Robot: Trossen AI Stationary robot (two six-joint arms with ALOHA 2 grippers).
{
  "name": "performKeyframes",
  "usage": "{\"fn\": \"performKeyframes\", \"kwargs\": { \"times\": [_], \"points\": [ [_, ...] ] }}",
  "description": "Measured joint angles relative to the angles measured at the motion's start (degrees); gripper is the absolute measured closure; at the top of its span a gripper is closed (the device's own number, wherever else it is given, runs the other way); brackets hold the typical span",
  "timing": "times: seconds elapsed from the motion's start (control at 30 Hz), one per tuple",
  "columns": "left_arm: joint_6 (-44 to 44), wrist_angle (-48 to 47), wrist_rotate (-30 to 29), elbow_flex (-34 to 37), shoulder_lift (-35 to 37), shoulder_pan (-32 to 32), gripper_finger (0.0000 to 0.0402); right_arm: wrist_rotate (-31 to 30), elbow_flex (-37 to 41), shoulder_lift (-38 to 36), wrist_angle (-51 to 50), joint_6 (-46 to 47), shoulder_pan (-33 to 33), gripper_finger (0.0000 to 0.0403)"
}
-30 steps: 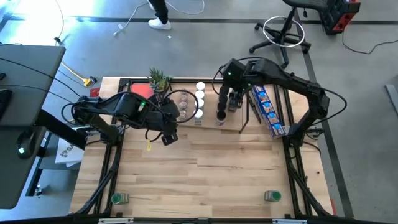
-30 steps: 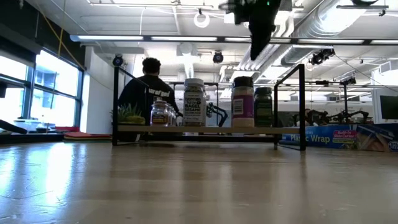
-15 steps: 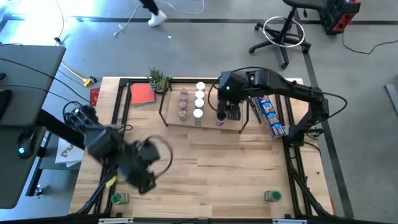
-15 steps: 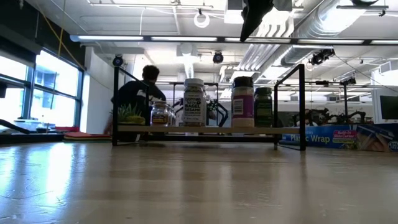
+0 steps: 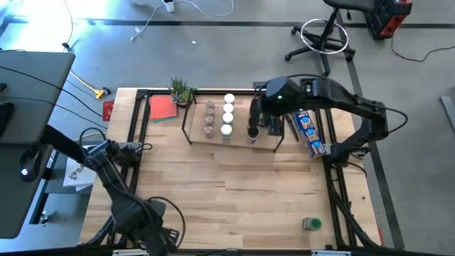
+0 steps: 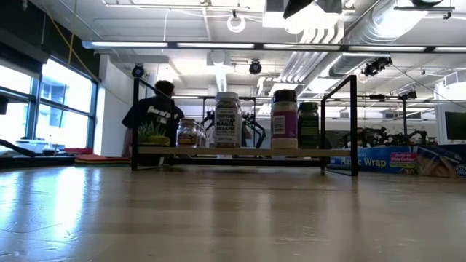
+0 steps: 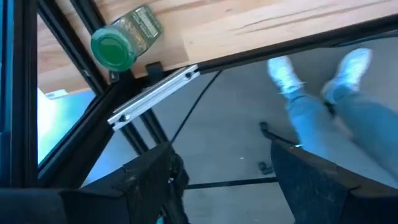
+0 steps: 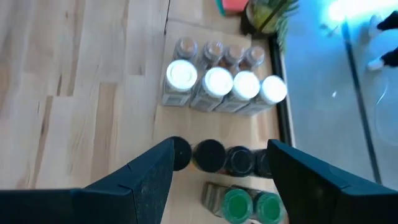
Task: Shelf spices
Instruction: Put the green seasoning bottle on the shelf aligned with the other green seasoning bottles
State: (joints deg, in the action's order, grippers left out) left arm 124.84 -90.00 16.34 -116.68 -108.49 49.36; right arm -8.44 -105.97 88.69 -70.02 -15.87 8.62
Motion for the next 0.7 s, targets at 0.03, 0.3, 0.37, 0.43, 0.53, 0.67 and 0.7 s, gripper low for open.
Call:
{"fn": "performKeyframes", "kwargs": {
  "times": [0.03, 0.3, 0.37, 0.43, 0.53, 0.67, 0.7],
  "points": [
    [-0.9, 0.0, 0.7, 0.0, -0.7, 0.0, 0.0131, 0.0, 0.0, -0.7, 0.2, -0.5, 0.0, 0.0151],
    [-15.6, 0.2, 10.3, 8.8, -3.6, 0.3, 0.0131, 0.0, 0.0, -5.4, 2.0, -3.6, 0.0, 0.0151],
    [-21.0, -0.1, 12.4, 12.7, -3.0, -0.3, 0.0130, 0.0, 0.0, -6.3, 2.0, -3.4, 0.0, 0.0151],
    [-26.2, 0.2, 12.6, 16.0, -1.9, -1.2, 0.0130, 0.1, 0.0, -7.0, 2.0, -2.9, 0.0, 0.0151],
    [-33.4, 0.6, 12.5, 20.2, -0.7, -2.3, 0.0130, 0.1, 0.0, -8.0, 1.7, -2.0, 0.0, 0.0151],
    [-41.8, 5.2, 15.2, 26.4, 0.5, -2.6, 0.0130, 0.2, 0.0, -9.3, 1.6, 0.7, 0.0, 0.0151],
    [-43.5, 6.2, 16.1, 27.9, 0.5, -2.4, 0.0130, 0.3, 0.0, -9.5, 1.6, 1.3, 0.0, 0.0151]
  ]
}}
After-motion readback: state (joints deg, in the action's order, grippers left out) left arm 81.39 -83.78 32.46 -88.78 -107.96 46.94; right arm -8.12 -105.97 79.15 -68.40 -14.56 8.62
